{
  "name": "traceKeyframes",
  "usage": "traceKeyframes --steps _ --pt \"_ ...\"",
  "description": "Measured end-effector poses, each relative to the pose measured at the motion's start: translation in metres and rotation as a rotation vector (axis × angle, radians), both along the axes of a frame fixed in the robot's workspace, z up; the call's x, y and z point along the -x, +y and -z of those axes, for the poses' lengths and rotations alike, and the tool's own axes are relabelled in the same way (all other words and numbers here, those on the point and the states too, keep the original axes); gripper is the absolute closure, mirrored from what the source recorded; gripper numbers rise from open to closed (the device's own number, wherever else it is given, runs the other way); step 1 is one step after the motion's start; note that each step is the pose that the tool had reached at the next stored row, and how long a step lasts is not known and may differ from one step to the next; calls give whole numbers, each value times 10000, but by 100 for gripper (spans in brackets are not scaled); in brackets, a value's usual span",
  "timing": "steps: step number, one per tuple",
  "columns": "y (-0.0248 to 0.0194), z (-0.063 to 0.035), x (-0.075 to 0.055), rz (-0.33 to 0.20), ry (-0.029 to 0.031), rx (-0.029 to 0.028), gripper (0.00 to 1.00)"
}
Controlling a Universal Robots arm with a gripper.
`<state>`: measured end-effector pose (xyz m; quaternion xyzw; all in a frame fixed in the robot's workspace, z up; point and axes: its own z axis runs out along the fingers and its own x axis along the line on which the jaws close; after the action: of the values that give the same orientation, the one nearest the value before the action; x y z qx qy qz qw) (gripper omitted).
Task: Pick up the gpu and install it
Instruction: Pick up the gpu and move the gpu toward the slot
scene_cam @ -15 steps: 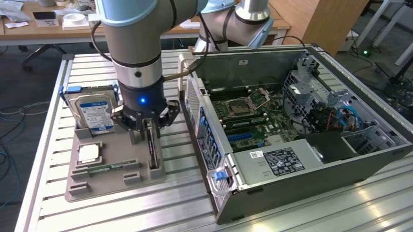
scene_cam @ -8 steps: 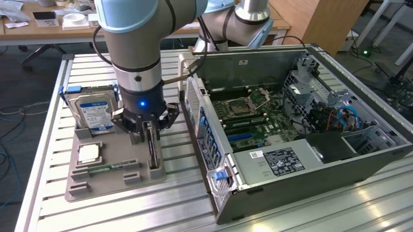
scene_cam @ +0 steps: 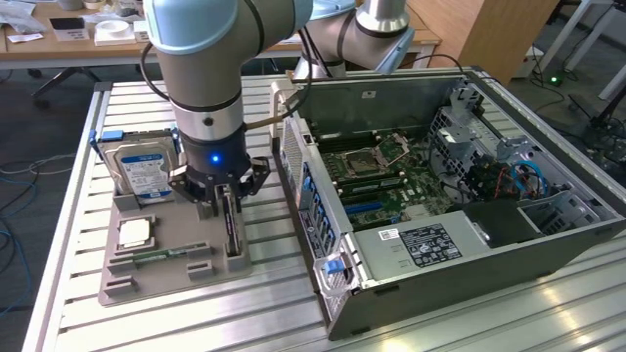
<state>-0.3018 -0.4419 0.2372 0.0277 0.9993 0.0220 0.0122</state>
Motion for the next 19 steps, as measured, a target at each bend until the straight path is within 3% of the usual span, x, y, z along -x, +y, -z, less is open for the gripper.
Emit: traceKeyframes --steps 4,19 --pt "28 21 0 -28 -1 -1 58" --pt "31 101 0 -32 2 4 58"
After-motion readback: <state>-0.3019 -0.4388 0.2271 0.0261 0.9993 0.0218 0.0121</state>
